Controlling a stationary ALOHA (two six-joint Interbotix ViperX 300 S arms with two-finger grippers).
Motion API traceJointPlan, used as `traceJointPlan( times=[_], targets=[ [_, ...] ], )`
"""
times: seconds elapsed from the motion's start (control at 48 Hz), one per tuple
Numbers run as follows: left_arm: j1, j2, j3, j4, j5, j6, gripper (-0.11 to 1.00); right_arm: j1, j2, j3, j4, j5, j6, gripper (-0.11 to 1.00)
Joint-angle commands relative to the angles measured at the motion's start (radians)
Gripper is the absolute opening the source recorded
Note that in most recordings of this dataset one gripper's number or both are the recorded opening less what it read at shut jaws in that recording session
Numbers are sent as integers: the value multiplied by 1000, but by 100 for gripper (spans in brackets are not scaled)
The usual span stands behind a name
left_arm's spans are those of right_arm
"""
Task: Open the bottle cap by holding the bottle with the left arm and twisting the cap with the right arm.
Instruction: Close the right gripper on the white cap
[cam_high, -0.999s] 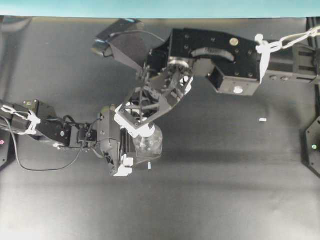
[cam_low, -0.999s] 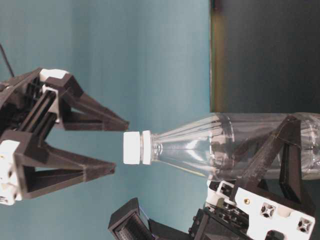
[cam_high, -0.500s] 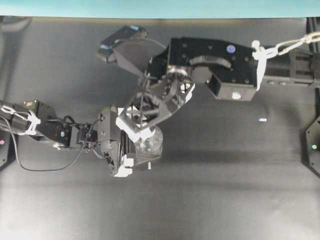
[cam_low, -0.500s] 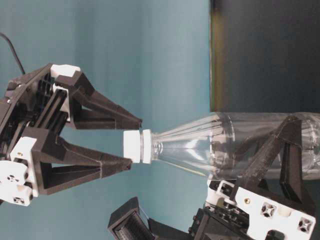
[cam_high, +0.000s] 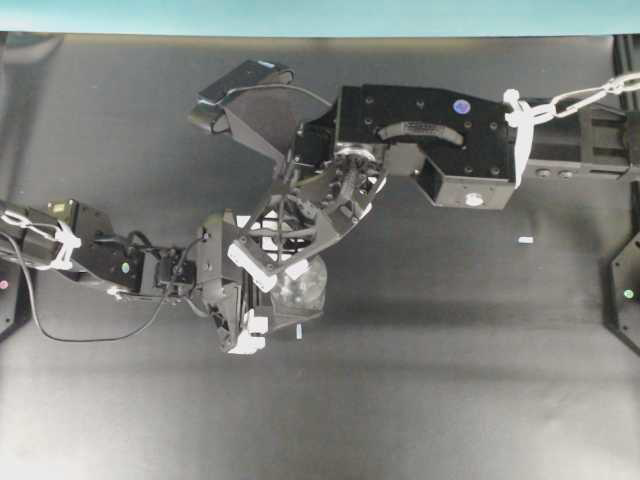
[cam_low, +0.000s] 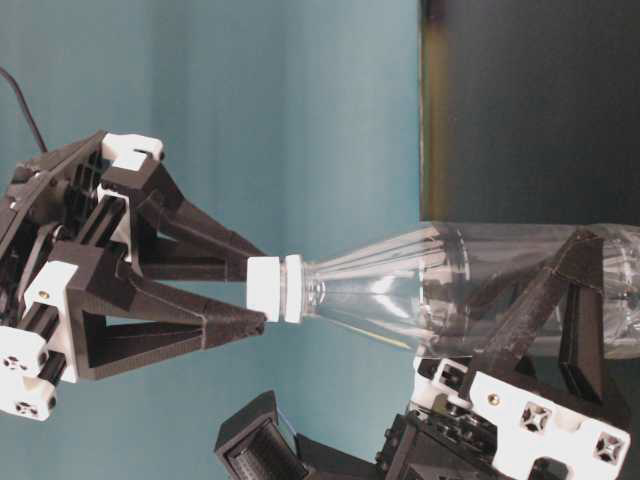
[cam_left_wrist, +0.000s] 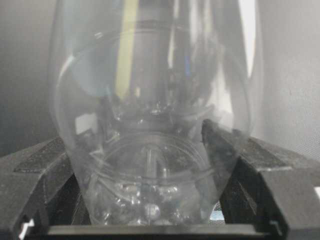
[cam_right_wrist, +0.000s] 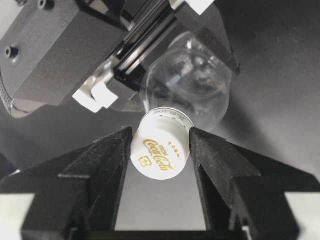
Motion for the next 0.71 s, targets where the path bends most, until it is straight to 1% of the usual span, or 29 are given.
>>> traceJointPlan(
  times=[0.0, 0.062, 0.271, 0.333, 0.354, 0.375, 0.396, 0.541, 0.562, 0.624, 0.687],
  targets=[
    [-5, 0, -6, 5, 3, -2, 78, 11, 5, -12, -2, 9, -60, 38],
    [-5, 0, -6, 5, 3, -2, 78, 11, 6, -21, -2, 23, -120, 38],
    [-5, 2, -5, 5, 3, -2, 78, 11, 29, -74, 3, 91, -405, 38],
    [-5, 2, -5, 5, 5, -2, 78, 11, 37, -95, 3, 109, -499, 38],
    [-5, 0, -5, 5, 5, -2, 78, 11, 41, -104, 3, 121, -546, 38],
    [-5, 0, -5, 5, 6, -2, 78, 11, 43, -109, 3, 124, -561, 38],
    [-5, 2, -5, 5, 9, -2, 78, 12, 48, -118, 3, 137, -612, 38],
    [-5, 2, -6, 5, 26, -3, 78, 17, 63, -155, -3, 196, -845, 38],
    [-5, 2, -6, 5, 28, -3, 78, 18, 66, -160, -5, 207, -899, 38],
    [-6, 0, -6, 5, 26, -3, 78, 23, 67, -163, -11, 221, -986, 38],
    [-6, 0, -6, 5, 28, -3, 78, 26, 66, -160, -21, 227, -1049, 38]
  ],
)
